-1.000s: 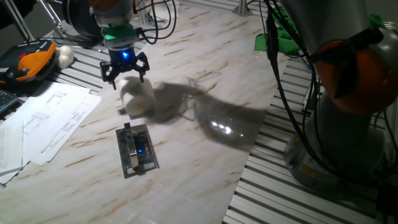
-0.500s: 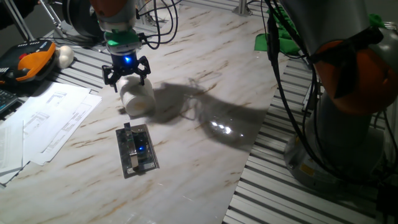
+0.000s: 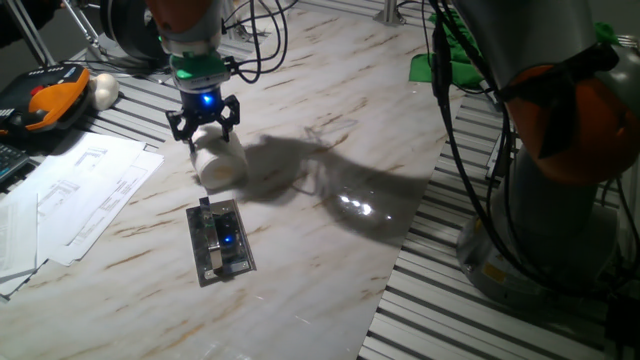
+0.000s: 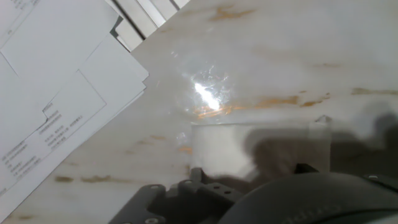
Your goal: Put the toilet paper on its holder
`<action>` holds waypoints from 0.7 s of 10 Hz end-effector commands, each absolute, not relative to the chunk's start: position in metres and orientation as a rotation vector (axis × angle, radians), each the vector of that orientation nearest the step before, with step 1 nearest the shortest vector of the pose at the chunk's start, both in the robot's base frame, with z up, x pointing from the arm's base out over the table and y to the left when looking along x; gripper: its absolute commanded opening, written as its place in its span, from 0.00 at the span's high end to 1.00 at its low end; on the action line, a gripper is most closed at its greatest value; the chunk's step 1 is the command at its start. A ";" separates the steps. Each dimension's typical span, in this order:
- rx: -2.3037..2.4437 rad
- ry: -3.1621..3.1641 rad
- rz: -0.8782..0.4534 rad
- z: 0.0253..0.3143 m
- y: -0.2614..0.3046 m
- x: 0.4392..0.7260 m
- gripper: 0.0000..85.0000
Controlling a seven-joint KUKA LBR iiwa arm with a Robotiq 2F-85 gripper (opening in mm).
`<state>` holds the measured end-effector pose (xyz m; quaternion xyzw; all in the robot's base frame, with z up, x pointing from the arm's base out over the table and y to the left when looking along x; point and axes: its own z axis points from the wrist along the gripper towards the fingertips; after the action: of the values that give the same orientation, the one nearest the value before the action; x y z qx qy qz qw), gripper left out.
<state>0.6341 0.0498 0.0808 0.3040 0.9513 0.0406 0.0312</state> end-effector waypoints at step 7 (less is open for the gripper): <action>0.971 2.957 0.127 0.104 0.062 0.634 0.60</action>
<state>0.6334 0.0631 0.1054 0.3132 0.9488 0.0400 0.0126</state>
